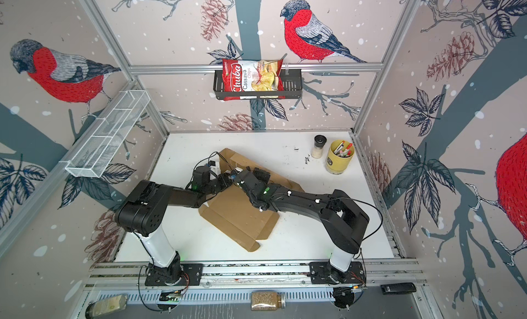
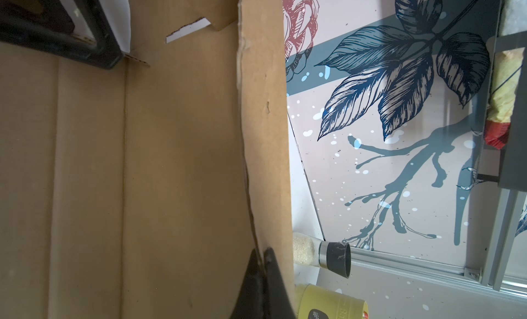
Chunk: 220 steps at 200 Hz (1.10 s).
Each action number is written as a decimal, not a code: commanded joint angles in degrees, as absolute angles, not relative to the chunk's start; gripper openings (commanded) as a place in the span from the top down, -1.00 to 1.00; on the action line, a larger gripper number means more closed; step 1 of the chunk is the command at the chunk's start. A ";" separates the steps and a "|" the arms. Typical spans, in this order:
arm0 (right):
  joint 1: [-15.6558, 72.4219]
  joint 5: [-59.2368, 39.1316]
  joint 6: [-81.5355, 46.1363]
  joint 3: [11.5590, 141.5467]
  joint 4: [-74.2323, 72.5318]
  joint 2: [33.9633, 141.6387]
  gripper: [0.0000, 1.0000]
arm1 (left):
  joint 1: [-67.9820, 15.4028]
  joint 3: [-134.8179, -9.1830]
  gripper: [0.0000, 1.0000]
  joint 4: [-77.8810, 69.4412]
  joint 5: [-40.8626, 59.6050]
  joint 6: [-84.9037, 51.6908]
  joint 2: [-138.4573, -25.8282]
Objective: Fold the paper box
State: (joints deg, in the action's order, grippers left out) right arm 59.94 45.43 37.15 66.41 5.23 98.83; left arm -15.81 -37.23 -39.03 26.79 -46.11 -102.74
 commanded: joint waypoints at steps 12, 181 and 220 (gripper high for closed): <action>60.12 40.04 35.94 65.70 10.29 98.88 1.00 | -15.86 -38.36 -0.05 -34.94 26.69 -42.47 -99.02; 61.48 39.64 41.04 64.42 7.87 97.31 1.00 | -10.60 -49.70 -0.31 3.50 7.85 -9.29 -78.93; 61.87 39.65 41.12 64.75 7.83 98.17 1.00 | -10.02 -55.22 -0.05 3.89 12.62 -4.68 -84.11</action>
